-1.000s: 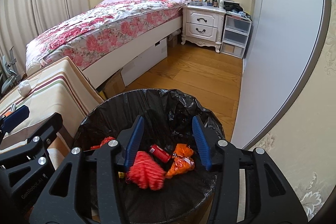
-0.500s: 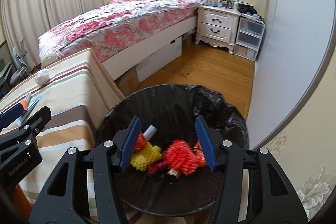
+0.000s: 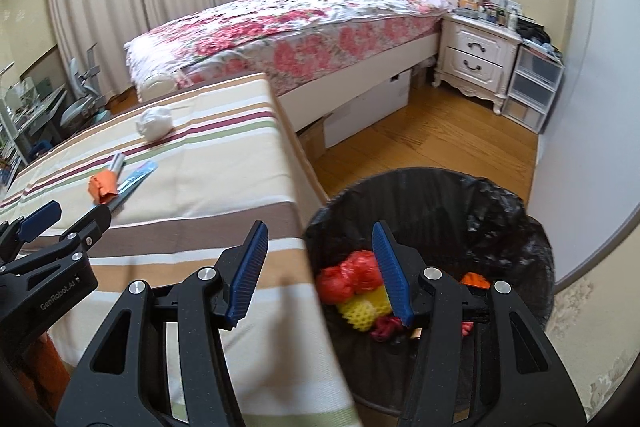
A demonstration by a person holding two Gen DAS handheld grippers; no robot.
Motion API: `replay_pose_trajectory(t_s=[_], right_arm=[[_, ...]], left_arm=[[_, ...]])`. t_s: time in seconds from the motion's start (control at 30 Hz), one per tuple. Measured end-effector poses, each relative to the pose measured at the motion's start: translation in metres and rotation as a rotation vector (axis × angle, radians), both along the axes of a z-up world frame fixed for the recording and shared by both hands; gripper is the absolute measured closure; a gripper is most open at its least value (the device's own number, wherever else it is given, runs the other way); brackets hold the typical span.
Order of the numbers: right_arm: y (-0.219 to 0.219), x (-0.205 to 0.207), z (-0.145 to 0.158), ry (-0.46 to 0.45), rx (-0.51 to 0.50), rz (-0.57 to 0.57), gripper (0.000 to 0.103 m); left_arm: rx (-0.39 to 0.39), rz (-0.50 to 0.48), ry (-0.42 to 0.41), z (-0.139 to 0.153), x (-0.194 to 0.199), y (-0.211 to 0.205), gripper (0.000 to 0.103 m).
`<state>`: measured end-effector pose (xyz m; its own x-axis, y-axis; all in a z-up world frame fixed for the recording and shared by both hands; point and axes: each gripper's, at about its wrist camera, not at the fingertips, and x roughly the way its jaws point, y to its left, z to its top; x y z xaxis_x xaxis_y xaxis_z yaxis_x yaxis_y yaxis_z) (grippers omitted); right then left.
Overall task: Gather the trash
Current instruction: 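Move both open grippers back toward the orange cloth and tubes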
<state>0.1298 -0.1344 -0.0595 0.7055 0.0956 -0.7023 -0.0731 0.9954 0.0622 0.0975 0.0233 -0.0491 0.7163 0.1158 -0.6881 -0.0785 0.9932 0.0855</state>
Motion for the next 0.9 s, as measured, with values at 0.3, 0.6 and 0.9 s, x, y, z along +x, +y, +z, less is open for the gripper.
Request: replay_pose_trajectory(t_s=[0.3,0.6,0.9], right_arm=[[0.042,0.022,-0.002,0.02,-0.024,0.091,0.05],[0.056,0.03,-0.01,0.046,-0.028,0.115,0.049],[0.06,0.03,-0.011,0.051,-0.03,0.118,0.049]], left_arm=[[-0.009,0.038,0.002,0.001,0.022,0.023,0.028],[-0.01,0.036,0.056,-0.01,0.046,0.035,0.028],[-0.041,0.048,0.064,-0.011,0.031,0.054,0.029]])
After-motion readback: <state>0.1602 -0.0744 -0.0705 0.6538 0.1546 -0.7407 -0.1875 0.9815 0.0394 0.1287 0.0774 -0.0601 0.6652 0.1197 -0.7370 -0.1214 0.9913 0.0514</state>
